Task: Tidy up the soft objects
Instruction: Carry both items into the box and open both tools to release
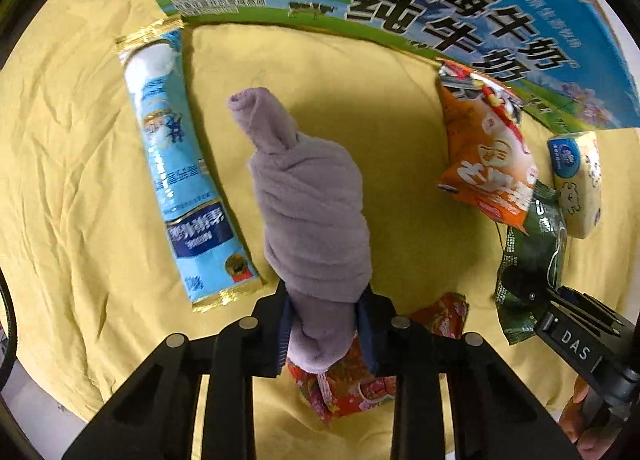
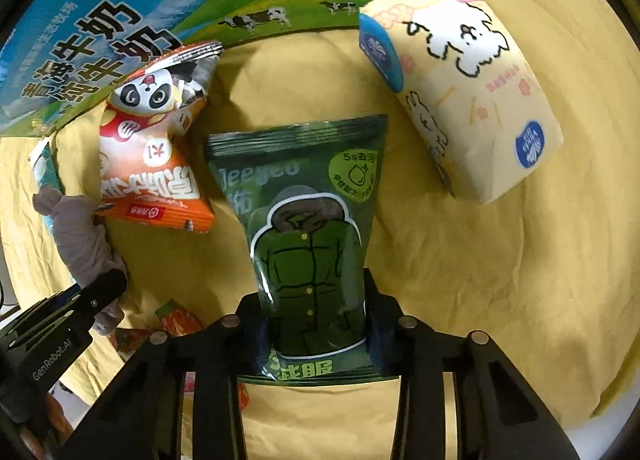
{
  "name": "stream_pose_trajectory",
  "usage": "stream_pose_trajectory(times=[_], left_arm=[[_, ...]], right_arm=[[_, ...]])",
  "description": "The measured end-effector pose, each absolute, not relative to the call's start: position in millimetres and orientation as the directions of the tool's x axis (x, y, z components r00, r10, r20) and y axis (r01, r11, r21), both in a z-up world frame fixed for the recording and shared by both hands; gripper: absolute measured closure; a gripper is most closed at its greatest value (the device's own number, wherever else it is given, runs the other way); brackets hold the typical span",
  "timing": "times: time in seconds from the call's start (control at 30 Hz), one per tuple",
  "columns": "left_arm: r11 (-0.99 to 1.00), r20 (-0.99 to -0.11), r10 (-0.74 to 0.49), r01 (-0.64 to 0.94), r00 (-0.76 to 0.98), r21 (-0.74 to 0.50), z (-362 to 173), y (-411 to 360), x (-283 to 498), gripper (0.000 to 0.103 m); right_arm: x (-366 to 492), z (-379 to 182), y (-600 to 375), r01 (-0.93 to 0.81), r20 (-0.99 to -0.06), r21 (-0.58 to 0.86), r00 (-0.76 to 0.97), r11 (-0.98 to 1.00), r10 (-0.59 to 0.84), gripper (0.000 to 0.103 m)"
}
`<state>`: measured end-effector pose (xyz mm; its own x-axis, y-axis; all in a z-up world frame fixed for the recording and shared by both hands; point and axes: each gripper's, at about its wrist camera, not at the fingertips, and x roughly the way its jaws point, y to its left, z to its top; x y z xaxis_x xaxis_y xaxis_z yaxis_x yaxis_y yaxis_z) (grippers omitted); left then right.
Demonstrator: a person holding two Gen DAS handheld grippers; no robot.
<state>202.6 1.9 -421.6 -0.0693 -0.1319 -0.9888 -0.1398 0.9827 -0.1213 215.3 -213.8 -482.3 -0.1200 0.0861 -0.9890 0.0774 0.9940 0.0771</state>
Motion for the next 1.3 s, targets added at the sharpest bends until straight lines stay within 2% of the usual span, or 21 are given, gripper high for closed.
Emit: stream_pose_trajectory(times=[0.27,0.53,0.67,0.83,0.97,1.13,1.3], left_arm=[[0.989,-0.995,-0.101,-0.109,0.013,-0.102,-357.8,-4.7,161.7,0.078],[0.981,-0.981,-0.165,-0.086,0.107,-0.174,-276.2,-31.9,139.7,0.078],[0.972,-0.963,-0.209,-0.068,0.171,-0.223,-218.7,-33.1,159.8,0.078],[0.963,-0.940,-0.254,-0.033,0.229,-0.268,-189.3,-41.8,227.3,0.078],[0.958,-0.932,-0.269,-0.030,0.242,-0.285,-191.1,-37.8,286.1,0.078],[0.949,-0.932,-0.304,-0.023,0.197,-0.315,-209.8,-25.7,357.4,0.078],[0.936,-0.931,-0.344,-0.038,0.121,-0.350,-251.8,-24.6,420.9,0.078]], right_arm=[[186.6,-442.6,-209.3,0.071,-0.989,0.120,-0.082,0.990,0.126,0.068],[162.4,-366.0,-230.2,0.039,-0.979,0.204,-0.001,0.978,0.204,0.068],[174.1,-319.4,-241.5,0.029,-0.969,0.243,0.061,0.970,0.241,0.068],[195.3,-272.1,-247.3,0.005,-0.952,0.280,0.134,0.960,0.276,0.068],[229.8,-244.7,-243.7,-0.007,-0.944,0.278,0.183,0.961,0.274,0.068],[300.9,-254.7,-223.1,0.009,-0.949,0.244,0.208,0.970,0.237,0.068],[360.5,-293.6,-214.6,0.045,-0.956,0.234,0.192,0.971,0.222,0.068]])
